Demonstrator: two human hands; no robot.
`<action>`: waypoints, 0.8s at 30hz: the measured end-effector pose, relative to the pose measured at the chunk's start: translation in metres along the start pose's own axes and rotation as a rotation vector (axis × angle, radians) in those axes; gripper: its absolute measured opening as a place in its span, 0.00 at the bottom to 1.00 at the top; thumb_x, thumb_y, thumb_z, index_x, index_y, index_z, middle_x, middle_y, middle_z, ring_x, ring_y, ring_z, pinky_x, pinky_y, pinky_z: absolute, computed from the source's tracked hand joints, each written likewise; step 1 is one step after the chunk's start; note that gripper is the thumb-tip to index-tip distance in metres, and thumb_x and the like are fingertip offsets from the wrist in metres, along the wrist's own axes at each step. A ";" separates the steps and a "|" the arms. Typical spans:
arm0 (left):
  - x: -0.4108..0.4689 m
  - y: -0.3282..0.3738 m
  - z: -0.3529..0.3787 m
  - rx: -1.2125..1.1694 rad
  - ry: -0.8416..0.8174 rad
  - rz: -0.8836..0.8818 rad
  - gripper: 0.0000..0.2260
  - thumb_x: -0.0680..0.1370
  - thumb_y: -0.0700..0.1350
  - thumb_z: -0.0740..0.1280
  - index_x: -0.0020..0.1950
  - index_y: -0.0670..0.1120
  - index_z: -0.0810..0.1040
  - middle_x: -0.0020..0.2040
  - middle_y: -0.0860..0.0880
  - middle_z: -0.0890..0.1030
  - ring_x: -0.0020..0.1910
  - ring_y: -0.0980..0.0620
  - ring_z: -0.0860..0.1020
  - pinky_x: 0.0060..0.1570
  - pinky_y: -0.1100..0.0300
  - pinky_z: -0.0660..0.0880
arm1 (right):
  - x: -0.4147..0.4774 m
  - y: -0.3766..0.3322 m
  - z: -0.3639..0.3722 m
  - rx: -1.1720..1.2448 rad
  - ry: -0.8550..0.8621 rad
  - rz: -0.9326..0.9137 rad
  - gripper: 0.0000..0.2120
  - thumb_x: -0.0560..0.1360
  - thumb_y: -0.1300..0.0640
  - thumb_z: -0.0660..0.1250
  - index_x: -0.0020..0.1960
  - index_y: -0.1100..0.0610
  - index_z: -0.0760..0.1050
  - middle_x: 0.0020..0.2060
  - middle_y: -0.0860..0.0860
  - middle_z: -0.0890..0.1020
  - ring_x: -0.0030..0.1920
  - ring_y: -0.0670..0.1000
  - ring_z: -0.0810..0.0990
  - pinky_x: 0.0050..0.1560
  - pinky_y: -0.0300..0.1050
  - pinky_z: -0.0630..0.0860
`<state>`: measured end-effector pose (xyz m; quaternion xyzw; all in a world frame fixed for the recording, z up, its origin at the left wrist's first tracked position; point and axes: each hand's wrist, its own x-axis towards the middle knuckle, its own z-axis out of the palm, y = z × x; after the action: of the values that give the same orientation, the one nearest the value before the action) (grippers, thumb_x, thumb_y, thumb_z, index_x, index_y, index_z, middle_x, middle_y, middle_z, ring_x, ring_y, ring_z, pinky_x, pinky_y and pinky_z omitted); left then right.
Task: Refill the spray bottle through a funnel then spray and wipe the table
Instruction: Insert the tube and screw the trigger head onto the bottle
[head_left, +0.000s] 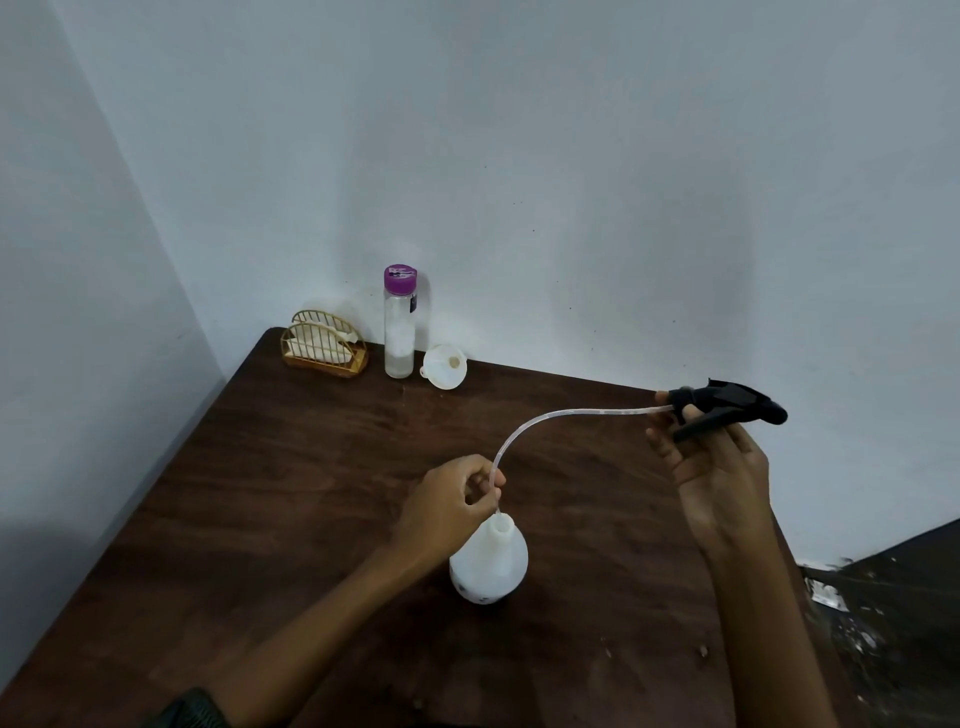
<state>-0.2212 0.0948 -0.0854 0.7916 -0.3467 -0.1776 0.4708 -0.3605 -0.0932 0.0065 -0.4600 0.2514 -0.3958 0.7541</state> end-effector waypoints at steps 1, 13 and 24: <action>0.001 -0.001 -0.001 0.004 -0.016 0.007 0.03 0.76 0.43 0.68 0.47 0.51 0.79 0.40 0.55 0.80 0.41 0.56 0.80 0.44 0.62 0.78 | 0.000 0.000 0.000 -0.002 0.001 -0.001 0.08 0.77 0.68 0.60 0.50 0.60 0.77 0.45 0.55 0.83 0.47 0.52 0.82 0.42 0.43 0.81; -0.002 -0.017 0.009 -0.126 -0.170 -0.108 0.12 0.75 0.43 0.70 0.58 0.50 0.75 0.46 0.52 0.82 0.48 0.56 0.81 0.52 0.61 0.78 | -0.006 0.008 -0.005 -0.037 -0.015 -0.060 0.11 0.77 0.70 0.58 0.49 0.59 0.76 0.40 0.51 0.81 0.41 0.53 0.83 0.49 0.47 0.81; -0.007 -0.024 0.012 -0.153 -0.233 -0.104 0.17 0.76 0.49 0.69 0.64 0.52 0.72 0.53 0.54 0.82 0.54 0.60 0.79 0.56 0.63 0.76 | -0.014 0.022 0.011 -0.399 -0.122 -0.033 0.11 0.77 0.68 0.60 0.50 0.57 0.78 0.38 0.50 0.82 0.33 0.49 0.81 0.40 0.47 0.83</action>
<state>-0.2244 0.1000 -0.1124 0.7441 -0.3431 -0.3185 0.4766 -0.3523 -0.0700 -0.0083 -0.6274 0.2711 -0.3221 0.6551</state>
